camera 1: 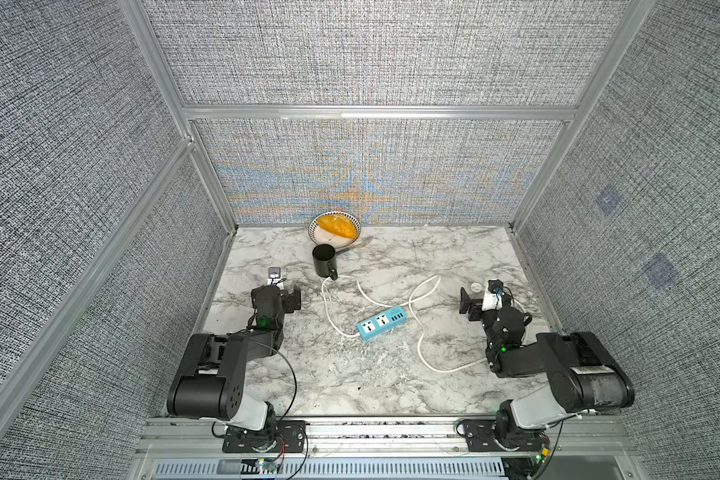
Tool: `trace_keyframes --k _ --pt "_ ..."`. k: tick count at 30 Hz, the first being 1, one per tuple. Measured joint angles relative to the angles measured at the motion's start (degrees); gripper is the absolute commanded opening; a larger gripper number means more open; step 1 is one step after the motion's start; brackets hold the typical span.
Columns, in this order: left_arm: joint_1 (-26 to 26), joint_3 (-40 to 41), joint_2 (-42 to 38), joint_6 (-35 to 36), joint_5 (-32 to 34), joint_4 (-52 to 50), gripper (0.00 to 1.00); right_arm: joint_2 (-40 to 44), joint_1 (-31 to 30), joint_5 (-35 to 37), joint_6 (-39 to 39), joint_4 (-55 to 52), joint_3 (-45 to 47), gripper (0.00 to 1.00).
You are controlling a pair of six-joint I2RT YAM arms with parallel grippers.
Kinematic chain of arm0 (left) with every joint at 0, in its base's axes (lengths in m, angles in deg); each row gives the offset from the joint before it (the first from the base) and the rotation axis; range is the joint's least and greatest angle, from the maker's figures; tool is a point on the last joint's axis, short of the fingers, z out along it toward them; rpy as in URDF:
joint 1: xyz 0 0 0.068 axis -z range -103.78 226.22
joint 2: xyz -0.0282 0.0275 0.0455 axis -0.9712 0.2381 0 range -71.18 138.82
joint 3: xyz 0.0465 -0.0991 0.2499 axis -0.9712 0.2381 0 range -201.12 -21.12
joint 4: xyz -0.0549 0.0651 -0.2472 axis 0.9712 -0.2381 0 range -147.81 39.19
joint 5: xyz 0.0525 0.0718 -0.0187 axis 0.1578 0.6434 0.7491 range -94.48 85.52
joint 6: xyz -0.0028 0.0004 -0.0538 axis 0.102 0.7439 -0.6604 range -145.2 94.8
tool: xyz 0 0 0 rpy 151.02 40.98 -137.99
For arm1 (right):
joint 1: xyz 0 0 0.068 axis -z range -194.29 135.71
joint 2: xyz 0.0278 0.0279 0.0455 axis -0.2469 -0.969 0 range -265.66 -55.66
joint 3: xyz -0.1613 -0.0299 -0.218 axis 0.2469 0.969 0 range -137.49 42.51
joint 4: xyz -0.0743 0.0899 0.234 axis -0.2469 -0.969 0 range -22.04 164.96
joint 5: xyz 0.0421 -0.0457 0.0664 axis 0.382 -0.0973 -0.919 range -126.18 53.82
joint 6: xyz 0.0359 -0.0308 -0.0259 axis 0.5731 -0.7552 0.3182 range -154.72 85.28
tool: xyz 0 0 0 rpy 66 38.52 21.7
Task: Wrap the cord around the power strip
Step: Pick up the power strip from the center of the board.
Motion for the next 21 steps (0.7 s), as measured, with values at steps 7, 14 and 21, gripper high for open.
trace_keyframes --k 7,14,21 --pt "0.0 0.1 -0.1 0.0 -0.1 0.0 1.00 0.0 0.0 0.0 0.0 0.0 0.0 0.98" --pt "-0.2 0.1 -0.1 0.0 -0.1 0.0 1.00 0.0 1.0 -0.5 0.5 -0.5 -0.4 0.98" --pt "-0.2 0.1 -0.1 0.0 -0.1 0.0 1.00 0.0 1.6 -1.7 1.1 -0.7 -0.4 0.98"
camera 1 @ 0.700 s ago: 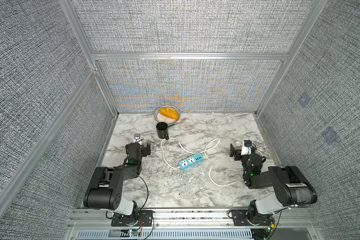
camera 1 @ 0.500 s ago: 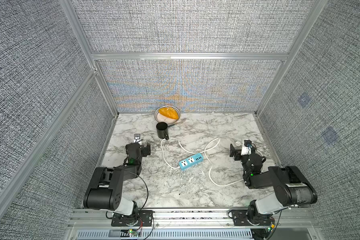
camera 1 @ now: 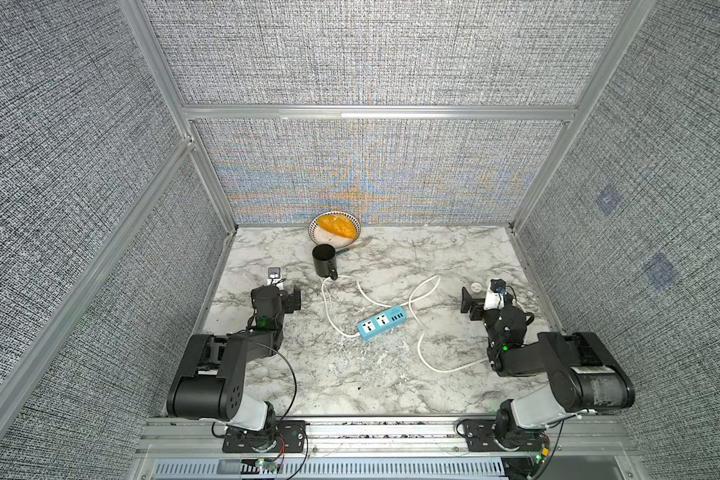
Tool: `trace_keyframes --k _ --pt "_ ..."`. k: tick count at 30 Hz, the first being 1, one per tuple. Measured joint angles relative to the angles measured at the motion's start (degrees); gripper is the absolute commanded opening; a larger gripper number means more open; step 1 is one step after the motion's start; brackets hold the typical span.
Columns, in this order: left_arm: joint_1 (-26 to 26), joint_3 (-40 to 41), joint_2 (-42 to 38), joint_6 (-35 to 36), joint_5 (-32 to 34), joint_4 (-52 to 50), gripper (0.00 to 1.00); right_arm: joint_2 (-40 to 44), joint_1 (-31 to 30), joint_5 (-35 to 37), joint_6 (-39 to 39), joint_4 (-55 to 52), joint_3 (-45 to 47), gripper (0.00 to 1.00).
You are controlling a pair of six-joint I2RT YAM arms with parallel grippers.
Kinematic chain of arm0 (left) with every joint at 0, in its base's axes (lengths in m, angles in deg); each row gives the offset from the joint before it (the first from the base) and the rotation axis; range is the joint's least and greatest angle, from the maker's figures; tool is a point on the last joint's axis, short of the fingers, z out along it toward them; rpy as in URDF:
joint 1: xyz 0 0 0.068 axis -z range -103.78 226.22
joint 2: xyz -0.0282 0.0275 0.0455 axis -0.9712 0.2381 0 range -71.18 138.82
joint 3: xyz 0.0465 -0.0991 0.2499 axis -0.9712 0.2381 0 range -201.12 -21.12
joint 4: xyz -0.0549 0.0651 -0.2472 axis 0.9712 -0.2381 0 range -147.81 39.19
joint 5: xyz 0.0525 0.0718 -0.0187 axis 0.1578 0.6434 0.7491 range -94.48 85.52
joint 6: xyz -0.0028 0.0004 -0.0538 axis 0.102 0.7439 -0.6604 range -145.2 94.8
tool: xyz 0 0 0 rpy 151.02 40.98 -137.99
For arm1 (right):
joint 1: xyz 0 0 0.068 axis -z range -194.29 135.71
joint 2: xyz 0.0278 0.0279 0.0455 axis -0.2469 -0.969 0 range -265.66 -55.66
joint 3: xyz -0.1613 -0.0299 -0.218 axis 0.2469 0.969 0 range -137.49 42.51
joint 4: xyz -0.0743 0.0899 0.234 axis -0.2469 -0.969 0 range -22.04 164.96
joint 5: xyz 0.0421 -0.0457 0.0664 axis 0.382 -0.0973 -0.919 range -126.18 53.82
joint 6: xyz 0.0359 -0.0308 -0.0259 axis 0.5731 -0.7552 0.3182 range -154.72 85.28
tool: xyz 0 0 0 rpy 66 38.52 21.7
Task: Wrap the cord around the power strip
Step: Pick up the power strip from the center of the board.
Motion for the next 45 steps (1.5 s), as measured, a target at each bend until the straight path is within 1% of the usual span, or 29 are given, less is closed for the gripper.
trace_keyframes --k 3,5,8,10,11,12,14,16,18,20,22,25,28,31,33,39,45 --pt "0.0 0.1 -0.6 -0.1 0.0 -0.3 1.00 0.4 0.0 0.1 0.5 -0.3 -0.1 0.98" --pt "0.0 -0.8 -3.6 -0.2 0.7 -3.6 1.00 3.1 0.0 0.3 0.8 -4.1 -1.5 0.98" --pt "0.0 -5.7 -11.6 -1.1 2.6 -12.7 0.99 9.7 0.0 -0.9 0.1 -14.2 -8.6 0.98" --pt "0.0 -9.6 -17.6 -2.5 3.9 -19.7 1.00 13.0 -0.4 -3.8 -1.5 -20.9 -14.4 0.98" --pt "0.0 -10.9 -20.1 -3.1 4.2 -22.8 0.99 13.7 -0.9 -5.3 -2.5 -23.6 -16.6 0.97" --pt "0.0 -12.2 -22.8 -4.1 4.2 -26.0 1.00 14.2 -1.6 -7.5 -4.3 -27.0 -19.0 0.92" --pt "0.1 -14.4 -27.1 -5.2 3.1 -32.0 0.99 14.0 -3.5 -13.0 -9.6 -35.3 -24.2 0.83" --pt "0.1 -16.7 -30.2 -5.6 0.2 -37.7 1.00 12.0 -7.2 -18.5 -19.8 -47.2 -30.9 0.81" --pt "0.1 -18.8 -31.6 -5.7 -2.8 -41.8 1.00 8.5 -12.3 -21.5 -30.7 -58.2 -37.4 0.81" --pt "0.2 -20.9 -32.1 -5.7 -5.2 -45.9 1.00 4.2 -16.8 -22.5 -39.9 -67.6 -42.4 0.81" --pt "0.2 -22.7 -32.1 -5.5 -7.7 -49.2 1.00 -1.2 -20.3 -22.5 -47.6 -77.1 -46.9 0.80" --pt "0.2 -24.3 -32.0 -5.0 -11.3 -53.3 1.00 -6.7 -23.4 -22.3 -54.6 -87.4 -50.8 0.81" --pt "0.2 -24.6 -32.6 -3.9 -14.2 -56.0 1.00 -7.8 -25.5 -22.4 -58.8 -92.1 -50.9 0.83" --pt "0.3 -24.6 -33.4 -3.1 -16.2 -57.4 1.00 -8.1 -26.9 -22.5 -61.9 -93.2 -50.3 0.83" --pt "0.3 -24.6 -33.3 -2.2 -17.4 -57.4 1.00 -9.7 -27.4 -22.3 -63.1 -93.8 -51.1 0.83" --pt "0.3 -25.2 -31.9 -0.9 -19.2 -59.2 1.00 -15.5 -28.9 -21.3 -65.2 -94.8 -54.8 0.84" --pt "0.3 -25.3 -31.4 -0.1 -20.4 -59.7 1.00 -19.7 -30.4 -19.5 -65.6 -97.0 -57.9 0.82"
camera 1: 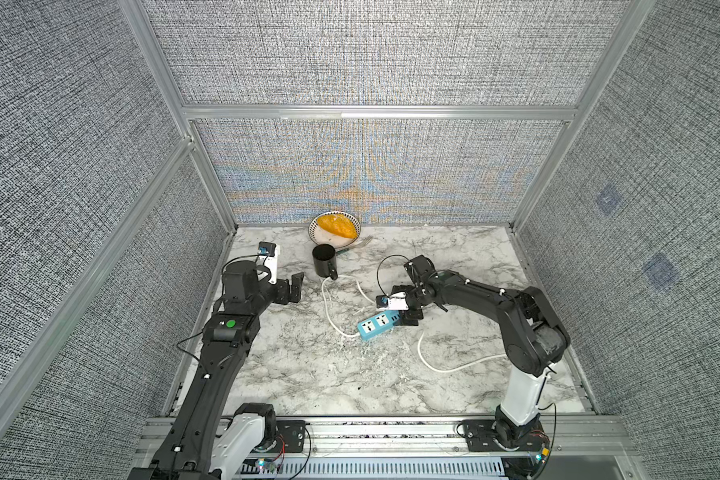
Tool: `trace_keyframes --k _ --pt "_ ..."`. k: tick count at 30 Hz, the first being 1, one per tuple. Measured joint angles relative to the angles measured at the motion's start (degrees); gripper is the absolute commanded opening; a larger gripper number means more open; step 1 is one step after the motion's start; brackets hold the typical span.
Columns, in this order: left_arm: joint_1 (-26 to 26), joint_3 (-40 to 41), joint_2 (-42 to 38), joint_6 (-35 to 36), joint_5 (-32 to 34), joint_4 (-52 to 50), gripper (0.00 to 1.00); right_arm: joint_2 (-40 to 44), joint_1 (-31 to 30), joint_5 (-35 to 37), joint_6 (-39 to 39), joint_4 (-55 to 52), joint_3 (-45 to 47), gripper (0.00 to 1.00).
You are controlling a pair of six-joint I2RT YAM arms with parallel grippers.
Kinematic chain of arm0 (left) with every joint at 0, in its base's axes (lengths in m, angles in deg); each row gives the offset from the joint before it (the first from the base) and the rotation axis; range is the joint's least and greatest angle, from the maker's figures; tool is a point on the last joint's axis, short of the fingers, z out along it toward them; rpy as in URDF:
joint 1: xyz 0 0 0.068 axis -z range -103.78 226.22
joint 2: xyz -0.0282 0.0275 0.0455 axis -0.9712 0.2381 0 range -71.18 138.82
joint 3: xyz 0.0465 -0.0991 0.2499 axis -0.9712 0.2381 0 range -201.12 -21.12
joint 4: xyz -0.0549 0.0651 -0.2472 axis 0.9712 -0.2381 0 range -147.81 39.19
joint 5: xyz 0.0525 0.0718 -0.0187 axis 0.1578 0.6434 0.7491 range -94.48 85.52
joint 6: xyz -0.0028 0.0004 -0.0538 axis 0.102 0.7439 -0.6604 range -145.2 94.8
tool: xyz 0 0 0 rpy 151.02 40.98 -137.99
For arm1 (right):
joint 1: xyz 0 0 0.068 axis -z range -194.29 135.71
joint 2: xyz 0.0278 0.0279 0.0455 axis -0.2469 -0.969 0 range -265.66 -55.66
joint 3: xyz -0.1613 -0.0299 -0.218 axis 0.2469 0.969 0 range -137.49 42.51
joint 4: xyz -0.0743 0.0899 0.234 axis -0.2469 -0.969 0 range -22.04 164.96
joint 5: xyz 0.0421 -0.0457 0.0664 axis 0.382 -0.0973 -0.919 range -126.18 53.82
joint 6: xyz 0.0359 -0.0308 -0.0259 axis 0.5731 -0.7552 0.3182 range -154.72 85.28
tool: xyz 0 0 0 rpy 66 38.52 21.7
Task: Wrap the cord around the power strip
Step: Pick up the power strip from the center of the board.
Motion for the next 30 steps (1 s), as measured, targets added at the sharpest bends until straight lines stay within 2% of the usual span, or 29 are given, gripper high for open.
trace_keyframes --k 8,14,22,30 --pt "0.1 0.0 -0.5 0.7 -0.4 -0.3 0.99 4.2 -2.4 1.2 2.6 -0.9 4.8 0.80" --pt "0.2 0.0 0.3 0.6 -1.0 -0.2 1.00 4.8 -3.8 2.4 4.9 -0.7 6.2 0.75" --pt "0.7 0.2 0.3 0.2 -1.5 -0.1 1.00 8.3 -4.0 4.7 6.4 2.3 7.2 0.81" --pt "0.7 1.1 -1.4 0.4 -1.5 -0.3 1.00 0.4 -2.2 4.1 4.8 0.8 -0.7 0.83"
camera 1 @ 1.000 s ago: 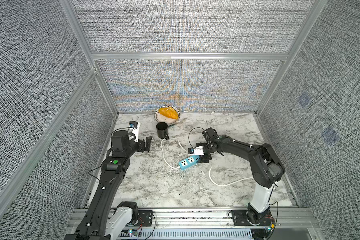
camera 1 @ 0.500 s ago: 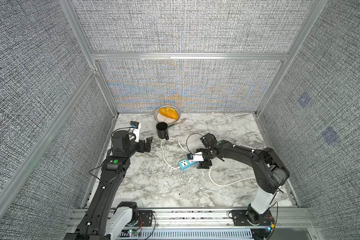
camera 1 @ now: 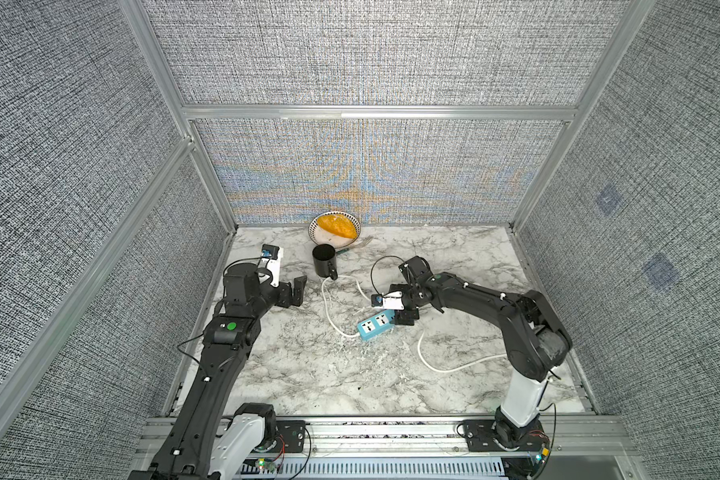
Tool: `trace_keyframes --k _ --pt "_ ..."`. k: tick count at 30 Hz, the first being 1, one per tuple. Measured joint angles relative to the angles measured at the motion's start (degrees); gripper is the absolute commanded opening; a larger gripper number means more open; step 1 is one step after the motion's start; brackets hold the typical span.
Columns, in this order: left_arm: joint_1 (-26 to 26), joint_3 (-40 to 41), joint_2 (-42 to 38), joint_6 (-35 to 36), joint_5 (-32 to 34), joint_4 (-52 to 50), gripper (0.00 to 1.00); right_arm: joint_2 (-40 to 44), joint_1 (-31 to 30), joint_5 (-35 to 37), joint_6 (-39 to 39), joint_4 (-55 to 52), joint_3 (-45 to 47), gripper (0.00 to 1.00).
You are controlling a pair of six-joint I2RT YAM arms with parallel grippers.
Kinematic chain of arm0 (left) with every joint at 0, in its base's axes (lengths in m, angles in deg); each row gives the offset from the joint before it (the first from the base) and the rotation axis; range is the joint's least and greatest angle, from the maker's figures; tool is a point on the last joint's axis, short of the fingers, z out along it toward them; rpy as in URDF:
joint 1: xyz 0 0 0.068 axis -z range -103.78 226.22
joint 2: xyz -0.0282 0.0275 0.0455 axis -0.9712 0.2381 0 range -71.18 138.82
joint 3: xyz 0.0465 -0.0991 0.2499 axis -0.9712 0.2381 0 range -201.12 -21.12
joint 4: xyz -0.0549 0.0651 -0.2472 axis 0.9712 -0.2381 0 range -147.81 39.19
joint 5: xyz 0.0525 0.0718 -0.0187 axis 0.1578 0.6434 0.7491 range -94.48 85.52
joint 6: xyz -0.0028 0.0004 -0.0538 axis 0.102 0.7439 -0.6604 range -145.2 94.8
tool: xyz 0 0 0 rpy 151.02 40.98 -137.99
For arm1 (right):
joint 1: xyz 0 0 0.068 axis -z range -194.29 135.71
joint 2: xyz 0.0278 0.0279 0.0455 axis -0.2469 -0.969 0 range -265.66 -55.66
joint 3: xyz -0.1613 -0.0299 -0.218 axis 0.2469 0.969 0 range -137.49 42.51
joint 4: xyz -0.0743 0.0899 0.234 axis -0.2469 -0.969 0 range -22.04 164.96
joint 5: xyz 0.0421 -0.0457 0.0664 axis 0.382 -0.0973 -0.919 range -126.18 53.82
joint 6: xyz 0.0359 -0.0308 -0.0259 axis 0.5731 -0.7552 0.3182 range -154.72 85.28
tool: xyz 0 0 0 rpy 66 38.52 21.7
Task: Wrap the cord around the power strip
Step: Pick up the power strip from the center of the board.
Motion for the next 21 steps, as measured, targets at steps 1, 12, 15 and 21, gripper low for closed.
trace_keyframes --k 1,12,15,21 --pt "0.0 0.1 -0.3 0.3 0.1 -0.1 0.99 -0.8 0.0 -0.2 -0.2 -0.8 -0.6 0.82" --pt "0.0 0.7 -0.5 1.8 0.5 -0.3 1.00 -1.2 -0.3 -3.0 -0.8 -5.0 1.4 0.80" --pt "0.0 0.7 0.1 1.8 0.2 -0.3 1.00 -1.1 -1.0 -2.7 0.3 -5.9 2.4 0.77" --pt "0.1 0.7 0.1 1.6 -0.6 -0.3 1.00 1.5 -3.2 -2.6 3.6 -5.1 6.3 0.76"
